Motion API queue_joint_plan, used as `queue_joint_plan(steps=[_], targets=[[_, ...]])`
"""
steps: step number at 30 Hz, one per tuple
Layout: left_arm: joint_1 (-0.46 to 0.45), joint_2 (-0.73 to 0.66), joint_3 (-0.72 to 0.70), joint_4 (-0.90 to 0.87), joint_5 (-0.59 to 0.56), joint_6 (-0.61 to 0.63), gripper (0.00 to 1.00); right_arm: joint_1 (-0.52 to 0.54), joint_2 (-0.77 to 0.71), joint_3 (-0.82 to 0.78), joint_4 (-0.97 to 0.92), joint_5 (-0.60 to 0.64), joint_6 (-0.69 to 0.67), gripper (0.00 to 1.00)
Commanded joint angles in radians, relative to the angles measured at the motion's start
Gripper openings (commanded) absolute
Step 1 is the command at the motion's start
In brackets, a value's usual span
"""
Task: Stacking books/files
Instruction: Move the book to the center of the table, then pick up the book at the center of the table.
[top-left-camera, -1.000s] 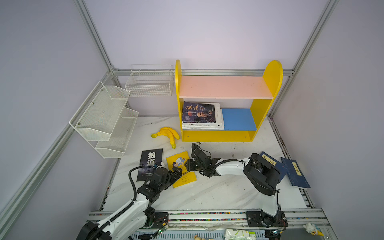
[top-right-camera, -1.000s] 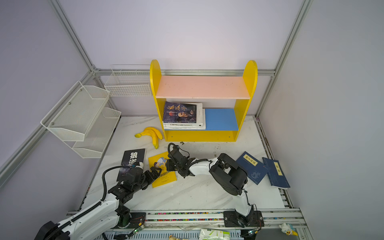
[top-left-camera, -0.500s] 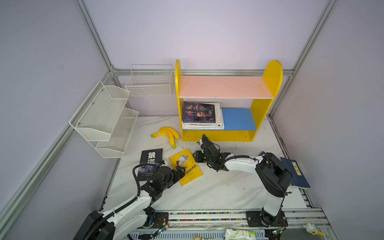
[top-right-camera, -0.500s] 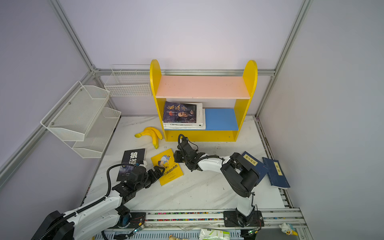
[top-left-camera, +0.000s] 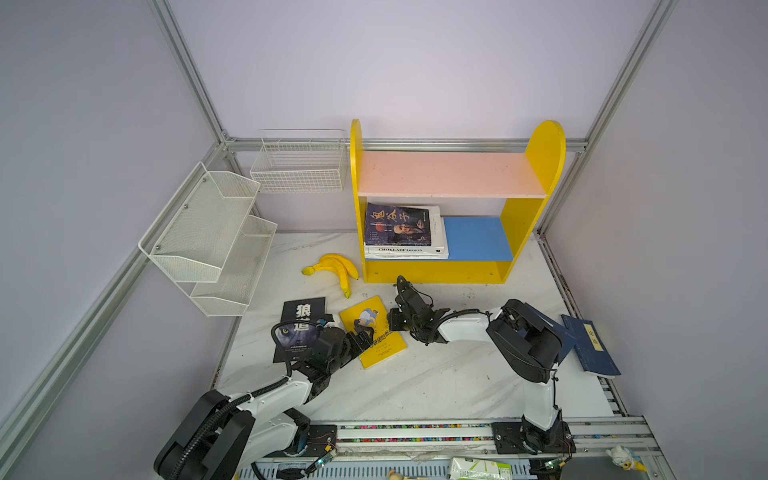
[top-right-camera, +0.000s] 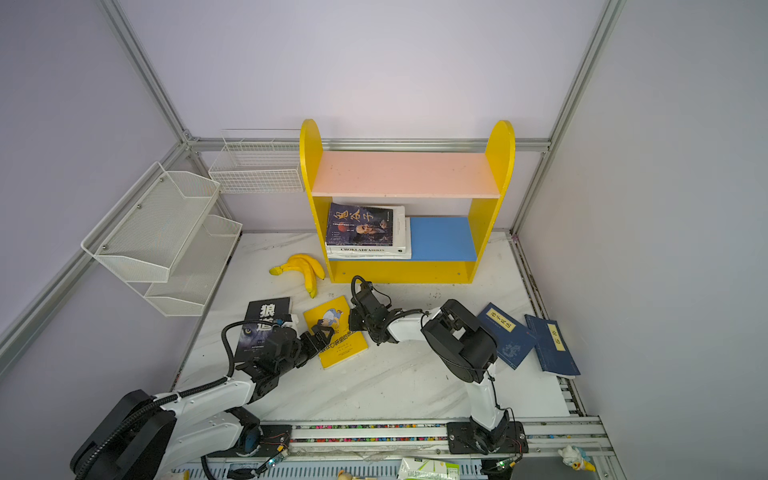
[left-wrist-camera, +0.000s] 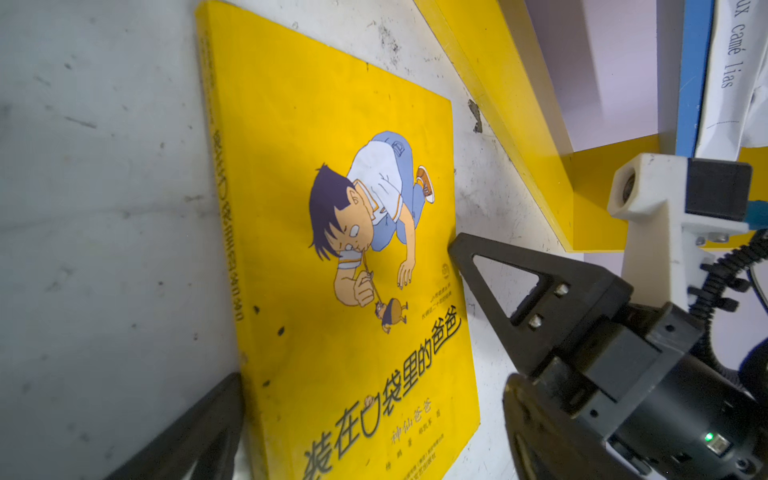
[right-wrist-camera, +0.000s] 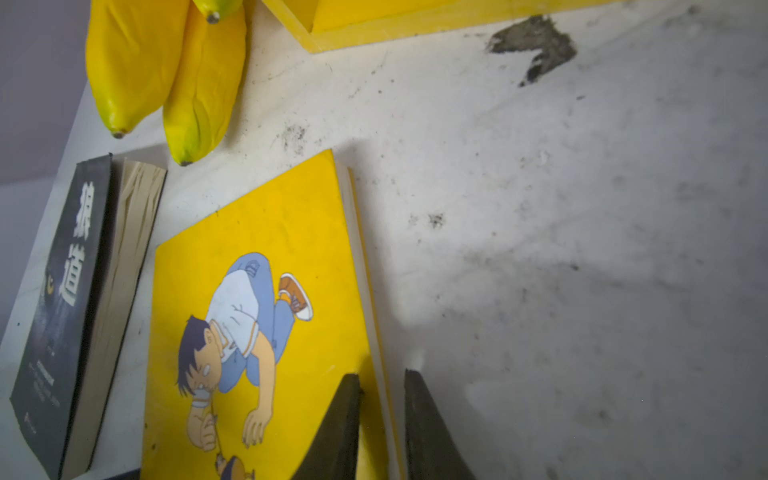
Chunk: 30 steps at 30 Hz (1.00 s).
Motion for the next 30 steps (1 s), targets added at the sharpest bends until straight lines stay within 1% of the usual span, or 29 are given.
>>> queue_joint_plan(steps=[1,4,7,10,14,17,22,30], targets=[[0.010,0.018,0.003,0.075,0.061,-0.008,0.94,0.023,0.092,-0.007,-0.031,-0.018,0.001,0.17],[0.030,0.011,-0.004,0.196,0.098,0.006,0.92,0.029,0.142,-0.009,-0.008,-0.056,0.006,0.15],[0.066,0.004,-0.004,0.279,0.144,-0.015,0.85,0.036,0.189,-0.002,0.003,-0.080,0.009,0.13],[0.089,-0.003,-0.003,0.339,0.157,-0.036,0.82,0.036,0.214,0.001,0.010,-0.097,0.011,0.12],[0.105,0.005,0.002,0.371,0.152,-0.057,0.77,0.036,0.221,0.004,0.012,-0.105,0.006,0.12],[0.114,0.009,0.012,0.337,0.150,-0.073,0.69,0.036,0.219,0.006,0.009,-0.107,0.002,0.12],[0.119,-0.007,0.037,0.188,0.140,-0.078,0.56,0.036,0.212,0.012,0.003,-0.109,-0.007,0.12],[0.123,-0.041,0.054,0.024,0.110,-0.086,0.34,0.037,0.179,0.018,-0.010,-0.080,-0.005,0.12]])
